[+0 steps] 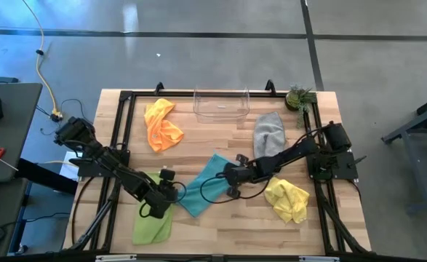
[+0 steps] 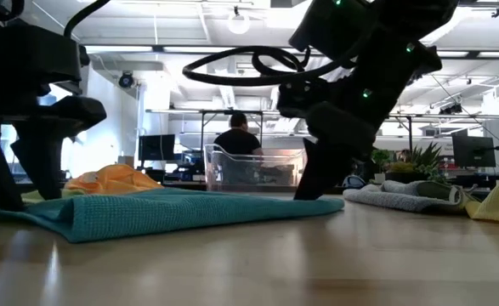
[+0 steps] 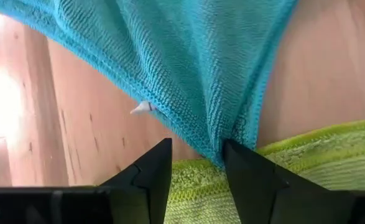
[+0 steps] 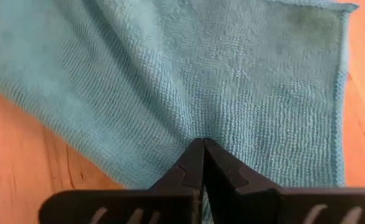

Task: Fold microfiber towels
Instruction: Fold the blue towel on the table

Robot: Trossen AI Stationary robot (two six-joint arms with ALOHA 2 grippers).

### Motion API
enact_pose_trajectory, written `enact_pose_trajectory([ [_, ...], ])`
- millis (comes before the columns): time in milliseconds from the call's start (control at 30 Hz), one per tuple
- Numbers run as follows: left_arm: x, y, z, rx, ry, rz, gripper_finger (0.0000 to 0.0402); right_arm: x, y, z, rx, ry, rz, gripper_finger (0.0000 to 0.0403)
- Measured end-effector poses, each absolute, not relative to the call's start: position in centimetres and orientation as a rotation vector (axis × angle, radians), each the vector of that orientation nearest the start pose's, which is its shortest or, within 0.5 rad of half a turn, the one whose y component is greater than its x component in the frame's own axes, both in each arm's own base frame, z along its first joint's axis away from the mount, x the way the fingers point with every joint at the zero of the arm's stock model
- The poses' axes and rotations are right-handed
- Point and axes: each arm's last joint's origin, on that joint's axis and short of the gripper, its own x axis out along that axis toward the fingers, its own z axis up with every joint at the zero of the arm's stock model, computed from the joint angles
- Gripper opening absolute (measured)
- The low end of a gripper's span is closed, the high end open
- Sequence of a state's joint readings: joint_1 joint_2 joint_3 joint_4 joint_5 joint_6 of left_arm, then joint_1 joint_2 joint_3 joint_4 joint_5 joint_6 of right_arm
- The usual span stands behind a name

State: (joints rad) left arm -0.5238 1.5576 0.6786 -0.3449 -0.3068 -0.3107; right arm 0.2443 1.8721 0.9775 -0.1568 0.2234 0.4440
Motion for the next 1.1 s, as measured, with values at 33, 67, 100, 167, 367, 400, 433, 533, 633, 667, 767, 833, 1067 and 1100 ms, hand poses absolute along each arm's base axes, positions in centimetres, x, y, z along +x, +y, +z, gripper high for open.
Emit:
enact_pose_trajectory([
  [33,22.2,-11.8,12.9,0.210,1.128,-0.024,0.0133,33.7,7.7,11.9,0.160,1.001,-0.208,0.0000],
  [67,22.1,-11.8,13.0,0.200,1.129,-0.037,0.0132,33.7,7.7,11.9,0.161,1.002,-0.207,0.0000],
  [100,22.0,-11.8,13.3,0.193,1.124,-0.046,0.0132,33.7,7.7,11.9,0.161,1.003,-0.207,0.0000],
  [167,22.0,-11.9,13.9,0.167,1.103,-0.070,0.0132,33.7,7.8,11.9,0.175,0.999,-0.213,0.0000],
  [367,21.9,-11.9,15.2,0.129,1.046,-0.107,0.0131,34.0,7.8,12.4,0.243,0.951,-0.232,0.0005],
  [400,22.0,-12.0,15.4,0.127,1.027,-0.117,0.0130,34.1,7.8,12.6,0.255,0.931,-0.230,0.0010],
  [433,22.2,-12.1,15.5,0.124,1.006,-0.138,0.0127,34.2,7.7,13.0,0.262,0.905,-0.234,0.0016],
  [533,22.8,-12.6,15.3,0.115,0.942,-0.208,0.0113,34.5,7.0,13.9,0.286,0.841,-0.277,0.0036],
  [633,23.3,-12.6,14.4,0.123,0.927,-0.234,0.0087,35.1,5.8,14.3,0.299,0.769,-0.331,0.0042],
  [667,23.6,-12.5,14.2,0.117,0.920,-0.229,0.0077,35.3,5.3,14.3,0.305,0.760,-0.345,0.0039],
  [767,24.1,-12.0,13.2,0.120,0.933,-0.196,0.0047,35.6,3.7,13.4,0.312,0.779,-0.392,0.0018],
  [833,24.6,-11.8,12.9,0.113,0.919,-0.184,0.0029,35.8,2.8,12.9,0.310,0.784,-0.413,0.0005],
  [1067,25.0,-11.6,12.1,0.109,0.930,-0.175,0.0003,36.0,1.2,11.4,0.324,0.833,-0.435,0.0001],
  [1100,25.0,-11.7,11.8,0.111,0.942,-0.176,0.0003,36.1,0.9,11.3,0.328,0.830,-0.440,0.0001],
])
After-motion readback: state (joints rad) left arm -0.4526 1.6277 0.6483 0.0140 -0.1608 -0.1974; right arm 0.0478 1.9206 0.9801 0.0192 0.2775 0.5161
